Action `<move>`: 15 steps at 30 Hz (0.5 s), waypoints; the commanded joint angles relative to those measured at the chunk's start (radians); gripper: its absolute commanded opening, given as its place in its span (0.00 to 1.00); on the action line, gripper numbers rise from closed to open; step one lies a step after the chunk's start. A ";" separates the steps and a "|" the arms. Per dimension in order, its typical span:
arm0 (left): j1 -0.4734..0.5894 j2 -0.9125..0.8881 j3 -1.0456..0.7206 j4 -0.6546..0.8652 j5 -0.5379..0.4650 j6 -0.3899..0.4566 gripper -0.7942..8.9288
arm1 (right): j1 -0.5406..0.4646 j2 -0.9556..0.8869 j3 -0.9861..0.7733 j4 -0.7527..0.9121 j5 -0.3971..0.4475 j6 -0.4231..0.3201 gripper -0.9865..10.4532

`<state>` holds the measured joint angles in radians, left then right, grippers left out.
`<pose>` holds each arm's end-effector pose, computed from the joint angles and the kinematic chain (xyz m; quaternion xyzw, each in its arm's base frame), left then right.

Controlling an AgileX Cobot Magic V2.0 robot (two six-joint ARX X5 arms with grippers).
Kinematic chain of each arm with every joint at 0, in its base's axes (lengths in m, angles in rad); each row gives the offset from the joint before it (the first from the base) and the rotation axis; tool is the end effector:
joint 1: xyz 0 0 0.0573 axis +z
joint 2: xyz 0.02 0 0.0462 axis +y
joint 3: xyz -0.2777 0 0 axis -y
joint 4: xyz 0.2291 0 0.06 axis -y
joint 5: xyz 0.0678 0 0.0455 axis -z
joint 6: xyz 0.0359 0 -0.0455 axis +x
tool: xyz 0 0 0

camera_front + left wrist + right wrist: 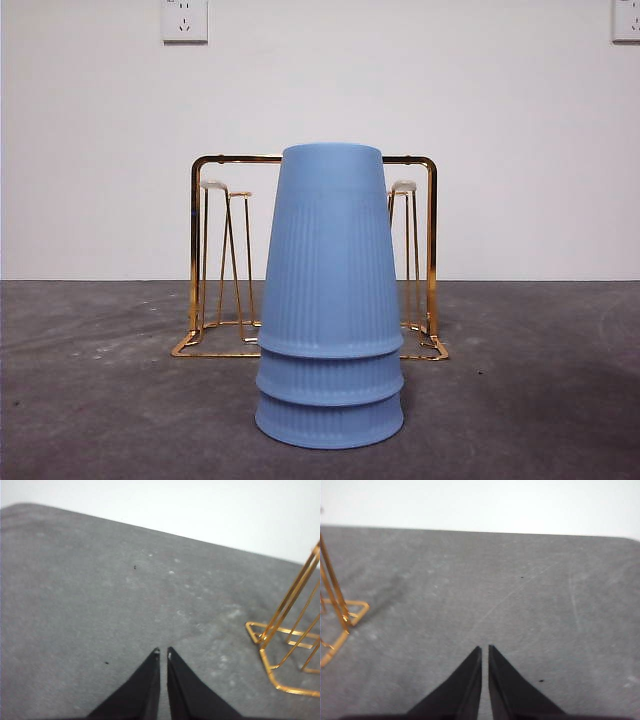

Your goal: Pick the top cup and place it on cupholder, pick up the mid cup and place it on cupholder, last pick the bottom cup and place it on cupholder.

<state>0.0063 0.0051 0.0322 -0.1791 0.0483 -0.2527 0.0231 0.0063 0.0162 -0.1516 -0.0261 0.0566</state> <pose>0.0722 -0.0013 0.1554 -0.1277 0.0779 -0.0112 0.9887 0.0734 0.0026 0.1529 0.0283 0.0715 0.0225 0.9968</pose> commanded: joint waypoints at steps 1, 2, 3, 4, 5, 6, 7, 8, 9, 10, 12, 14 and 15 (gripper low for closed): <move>0.000 -0.002 -0.017 -0.007 -0.004 -0.132 0.10 | -0.001 -0.003 -0.003 0.009 0.003 0.171 0.10; 0.000 -0.002 -0.014 -0.007 -0.003 -0.150 0.10 | -0.001 -0.003 -0.003 0.010 0.002 0.195 0.10; 0.000 -0.002 -0.011 -0.007 -0.002 -0.162 0.10 | -0.001 -0.003 -0.003 0.013 0.000 0.212 0.10; 0.000 -0.002 -0.005 -0.007 0.006 -0.168 0.10 | -0.001 -0.003 -0.003 0.018 -0.003 0.233 0.10; 0.000 -0.002 0.002 -0.008 0.014 -0.178 0.10 | -0.001 -0.003 -0.003 0.028 -0.010 0.251 0.10; 0.000 -0.002 0.009 -0.008 0.019 -0.189 0.10 | -0.001 -0.003 -0.002 0.040 -0.019 0.262 0.10; 0.000 -0.002 0.018 -0.008 0.028 -0.201 0.10 | -0.001 -0.003 0.000 0.051 -0.029 0.281 0.10; 0.000 -0.002 0.031 -0.009 0.032 -0.215 0.10 | -0.001 -0.003 0.012 0.053 -0.031 0.311 0.10; 0.000 -0.001 0.045 -0.010 0.036 -0.223 0.10 | -0.001 -0.002 0.024 0.052 -0.032 0.322 0.10; 0.000 0.000 0.061 -0.011 0.040 -0.232 0.10 | -0.001 -0.002 0.042 0.045 -0.032 0.326 0.10; 0.000 0.007 0.098 -0.019 0.044 -0.235 0.10 | -0.001 -0.002 0.083 0.029 -0.035 0.326 0.10; 0.000 0.023 0.143 -0.034 0.066 -0.235 0.10 | -0.001 0.004 0.132 0.012 -0.034 0.326 0.10; 0.000 0.034 0.167 -0.047 0.075 -0.235 0.10 | -0.001 0.012 0.155 0.007 -0.035 0.326 0.10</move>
<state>0.0063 0.0315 0.1787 -0.2241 0.1139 -0.4759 0.0231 0.0109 0.1490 -0.1493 -0.0578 0.3645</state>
